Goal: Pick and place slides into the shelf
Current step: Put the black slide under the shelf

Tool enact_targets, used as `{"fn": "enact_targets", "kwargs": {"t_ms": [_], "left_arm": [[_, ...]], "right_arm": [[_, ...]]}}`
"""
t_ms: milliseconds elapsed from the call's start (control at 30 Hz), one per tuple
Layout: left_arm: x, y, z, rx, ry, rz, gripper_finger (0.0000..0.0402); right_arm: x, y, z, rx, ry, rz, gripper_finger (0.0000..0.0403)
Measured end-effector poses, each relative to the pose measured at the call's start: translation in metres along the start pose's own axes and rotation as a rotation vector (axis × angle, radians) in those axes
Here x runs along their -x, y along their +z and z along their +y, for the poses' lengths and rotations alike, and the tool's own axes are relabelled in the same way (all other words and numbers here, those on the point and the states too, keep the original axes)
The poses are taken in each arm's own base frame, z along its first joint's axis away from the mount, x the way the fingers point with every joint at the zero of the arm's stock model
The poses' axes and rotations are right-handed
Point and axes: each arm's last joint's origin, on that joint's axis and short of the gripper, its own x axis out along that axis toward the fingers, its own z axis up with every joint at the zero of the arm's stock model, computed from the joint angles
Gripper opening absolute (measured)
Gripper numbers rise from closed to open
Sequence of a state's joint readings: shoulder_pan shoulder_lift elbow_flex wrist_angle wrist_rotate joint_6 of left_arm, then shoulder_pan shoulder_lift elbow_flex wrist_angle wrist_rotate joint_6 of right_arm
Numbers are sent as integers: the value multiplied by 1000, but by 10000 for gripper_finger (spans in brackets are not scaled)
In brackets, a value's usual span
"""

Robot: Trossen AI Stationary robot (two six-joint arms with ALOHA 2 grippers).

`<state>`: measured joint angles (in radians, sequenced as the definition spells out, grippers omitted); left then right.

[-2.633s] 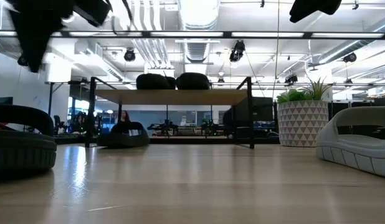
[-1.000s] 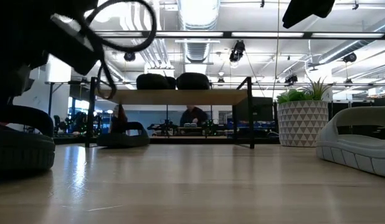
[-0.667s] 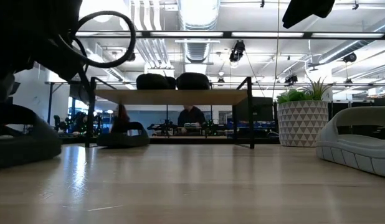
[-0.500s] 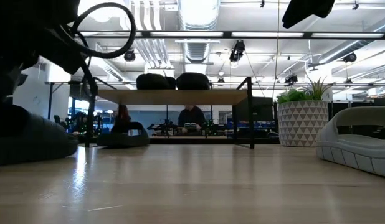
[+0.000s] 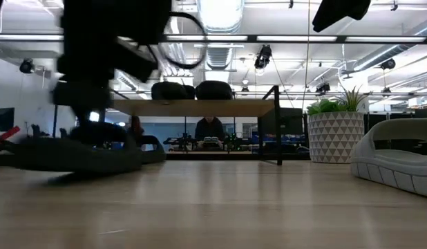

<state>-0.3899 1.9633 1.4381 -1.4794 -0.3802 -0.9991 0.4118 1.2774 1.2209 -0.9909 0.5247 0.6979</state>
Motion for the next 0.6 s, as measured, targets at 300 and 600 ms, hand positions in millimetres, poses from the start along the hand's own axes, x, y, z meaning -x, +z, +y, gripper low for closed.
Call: {"fn": "enact_targets", "kwargs": {"t_ms": [300,600], "left_arm": [[-8,63,36,-20,45,-156,0],[-21,98,57,-20,33,-217,0]], "right_arm": [[0,0,0,2,1,5,73],[0,-1,0,-4,-1,8,73]]}}
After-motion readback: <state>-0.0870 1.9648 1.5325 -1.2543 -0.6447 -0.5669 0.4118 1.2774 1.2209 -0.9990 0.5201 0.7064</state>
